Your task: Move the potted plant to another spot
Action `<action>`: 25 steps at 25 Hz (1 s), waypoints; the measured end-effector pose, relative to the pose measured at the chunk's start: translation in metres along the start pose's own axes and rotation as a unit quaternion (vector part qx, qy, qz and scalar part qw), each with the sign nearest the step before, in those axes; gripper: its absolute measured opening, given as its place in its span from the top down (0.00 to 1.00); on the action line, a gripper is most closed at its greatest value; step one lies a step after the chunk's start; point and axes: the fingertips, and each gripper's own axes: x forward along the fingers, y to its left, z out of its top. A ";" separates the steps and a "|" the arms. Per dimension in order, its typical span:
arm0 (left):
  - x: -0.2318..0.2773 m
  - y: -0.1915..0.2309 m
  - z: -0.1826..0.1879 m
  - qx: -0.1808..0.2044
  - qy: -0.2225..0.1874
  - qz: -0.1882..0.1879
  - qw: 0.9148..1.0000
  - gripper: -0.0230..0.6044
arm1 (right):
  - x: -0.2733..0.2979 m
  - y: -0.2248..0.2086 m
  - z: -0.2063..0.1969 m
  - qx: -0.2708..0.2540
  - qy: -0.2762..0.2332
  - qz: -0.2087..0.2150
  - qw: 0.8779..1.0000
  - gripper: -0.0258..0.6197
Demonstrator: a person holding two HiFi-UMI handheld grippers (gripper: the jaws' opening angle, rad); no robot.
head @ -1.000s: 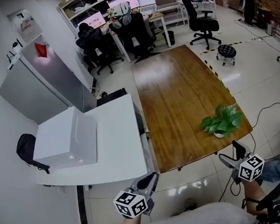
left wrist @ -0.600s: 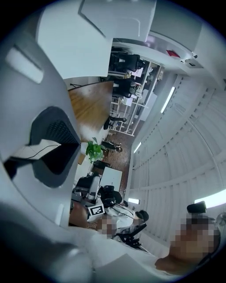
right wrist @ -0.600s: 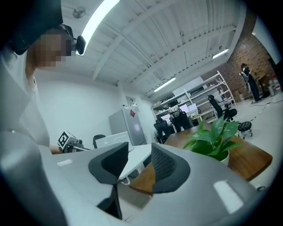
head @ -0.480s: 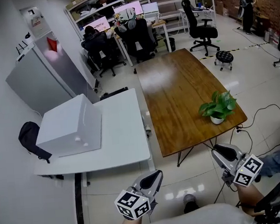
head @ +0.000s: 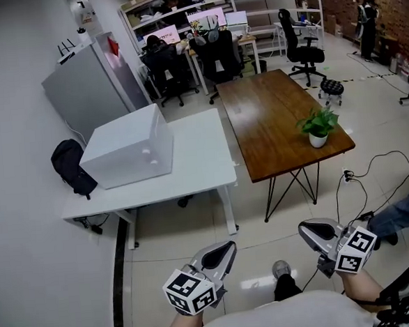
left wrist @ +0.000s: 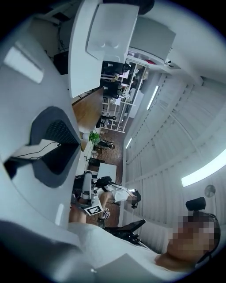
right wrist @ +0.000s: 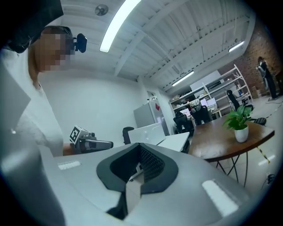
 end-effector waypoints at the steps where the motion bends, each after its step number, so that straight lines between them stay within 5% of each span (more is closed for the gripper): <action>1: -0.012 -0.007 -0.002 0.002 -0.001 -0.001 1.000 0.97 | -0.002 0.013 -0.005 0.001 0.005 0.000 1.000 0.95; 9: -0.054 -0.049 -0.006 -0.013 -0.013 -0.023 1.000 0.97 | -0.018 0.088 -0.004 -0.064 0.059 -0.001 0.996 0.95; 25: -0.044 -0.075 0.014 -0.012 -0.012 -0.019 1.000 0.97 | -0.028 0.097 0.003 -0.072 0.092 -0.013 0.993 0.95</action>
